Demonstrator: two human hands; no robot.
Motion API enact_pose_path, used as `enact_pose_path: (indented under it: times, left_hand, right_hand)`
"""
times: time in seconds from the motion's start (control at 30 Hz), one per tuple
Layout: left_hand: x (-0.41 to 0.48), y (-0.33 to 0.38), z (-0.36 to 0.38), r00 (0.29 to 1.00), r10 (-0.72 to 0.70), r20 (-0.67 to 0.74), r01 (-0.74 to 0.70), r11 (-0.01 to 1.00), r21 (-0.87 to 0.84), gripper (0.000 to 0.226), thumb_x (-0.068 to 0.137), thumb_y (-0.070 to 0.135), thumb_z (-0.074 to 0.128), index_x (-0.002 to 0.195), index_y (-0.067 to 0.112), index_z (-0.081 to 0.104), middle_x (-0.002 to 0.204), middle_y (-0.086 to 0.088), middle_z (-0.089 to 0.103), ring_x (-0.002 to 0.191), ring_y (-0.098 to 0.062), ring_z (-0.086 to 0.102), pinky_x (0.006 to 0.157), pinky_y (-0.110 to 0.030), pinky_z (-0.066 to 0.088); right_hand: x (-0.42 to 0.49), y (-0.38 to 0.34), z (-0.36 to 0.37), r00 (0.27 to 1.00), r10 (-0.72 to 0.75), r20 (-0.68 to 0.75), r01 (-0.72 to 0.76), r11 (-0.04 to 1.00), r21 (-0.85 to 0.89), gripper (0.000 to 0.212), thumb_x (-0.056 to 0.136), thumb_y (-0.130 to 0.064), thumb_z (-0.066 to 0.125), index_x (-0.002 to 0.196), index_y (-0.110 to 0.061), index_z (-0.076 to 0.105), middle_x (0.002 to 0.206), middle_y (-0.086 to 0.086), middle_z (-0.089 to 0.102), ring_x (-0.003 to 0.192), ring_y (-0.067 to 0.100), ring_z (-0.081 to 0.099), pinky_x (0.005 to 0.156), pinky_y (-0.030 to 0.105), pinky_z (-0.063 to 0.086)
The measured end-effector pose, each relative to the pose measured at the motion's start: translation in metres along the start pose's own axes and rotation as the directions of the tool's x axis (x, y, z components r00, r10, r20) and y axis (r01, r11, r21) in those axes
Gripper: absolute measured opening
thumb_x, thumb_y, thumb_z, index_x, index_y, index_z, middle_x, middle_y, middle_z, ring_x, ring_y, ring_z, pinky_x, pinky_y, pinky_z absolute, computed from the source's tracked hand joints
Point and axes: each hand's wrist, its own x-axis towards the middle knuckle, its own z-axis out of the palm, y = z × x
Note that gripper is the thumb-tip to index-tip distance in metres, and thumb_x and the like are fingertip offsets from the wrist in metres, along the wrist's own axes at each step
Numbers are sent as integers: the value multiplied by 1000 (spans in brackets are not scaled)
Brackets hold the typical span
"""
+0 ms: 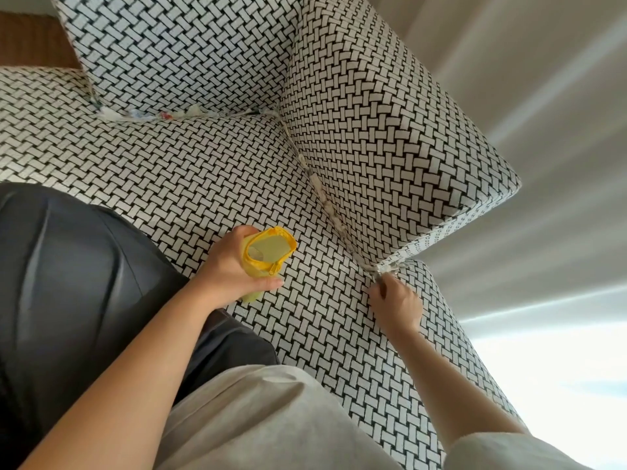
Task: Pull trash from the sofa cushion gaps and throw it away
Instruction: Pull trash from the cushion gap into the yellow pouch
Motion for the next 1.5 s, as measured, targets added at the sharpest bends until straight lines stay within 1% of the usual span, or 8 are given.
enact_pose_path:
  times: [0.2, 0.43, 0.67, 0.93, 1.13, 1.27, 1.37, 1.5]
  left_hand:
    - [0, 0, 1, 1000, -15, 1, 15, 1000, -3, 79, 56, 35, 86, 117, 32, 37, 113, 5, 45, 106, -12, 46, 88, -30, 40]
    - [0, 2, 2, 1000, -22, -9, 22, 1000, -5, 79, 57, 32, 86, 119, 28, 39, 106, 10, 45, 100, -8, 46, 80, -23, 38]
    - [1, 2, 2, 999, -32, -6, 32, 999, -16, 75, 56, 32, 86, 114, 32, 38, 109, 7, 47, 101, -10, 48, 78, -23, 37]
    - [-3, 0, 0, 999, -52, 10, 52, 999, 3, 81, 57, 35, 85, 123, 28, 39, 113, 6, 45, 107, -12, 46, 89, -31, 40]
    - [-3, -1, -1, 997, -79, 26, 78, 997, 20, 82, 51, 47, 83, 118, 35, 37, 113, 7, 45, 110, -16, 46, 95, -44, 44]
    - [-4, 0, 0, 994, -108, 34, 108, 994, -18, 88, 38, 60, 80, 113, 42, 37, 114, 8, 47, 111, -19, 47, 92, -48, 46]
    - [-6, -2, 0, 994, -111, 23, 112, 992, -56, 85, 36, 61, 80, 109, 47, 38, 112, 6, 52, 110, -20, 50, 87, -50, 50]
    - [-7, 2, -1, 997, -79, 20, 80, 997, -17, 89, 46, 50, 84, 118, 40, 34, 117, 7, 46, 114, -17, 44, 96, -45, 43]
  right_hand:
    - [9, -4, -4, 991, 118, 64, -122, 991, 53, 29, 93, -38, 47, 108, -14, 51, 58, -11, 44, 40, 3, 34, 38, 17, 22]
    - [3, -3, 0, 997, 57, -45, -49, 987, 150, 21, 91, -31, 55, 103, -15, 62, 80, 0, 68, 51, 10, 53, 44, 22, 42]
    - [16, -5, -4, 992, 108, 60, -110, 993, 42, 22, 92, -37, 52, 95, -18, 64, 78, -6, 62, 55, 10, 51, 40, 17, 26]
    - [13, -5, 7, 992, 17, -122, -1, 992, 128, 20, 90, -26, 57, 77, -12, 61, 67, -5, 56, 46, 8, 43, 40, 21, 36]
    - [-1, -49, -9, 952, -194, -237, 289, 827, 482, 24, 85, -22, 62, 67, -7, 61, 53, -6, 49, 41, 2, 36, 37, 14, 31]
    - [-5, -122, -45, 955, -284, -91, 252, 607, 754, 18, 86, -21, 62, 79, -7, 68, 54, -1, 54, 45, 5, 38, 42, 22, 32]
    - [-2, -156, -53, 926, -379, 6, 252, 629, 736, 19, 88, -22, 61, 76, -8, 67, 54, -9, 49, 45, 2, 36, 45, 15, 31]
    - [-1, -142, -39, 985, -165, 41, 65, 587, 807, 15, 93, -18, 52, 85, -12, 63, 55, -8, 47, 43, 2, 35, 42, 12, 28]
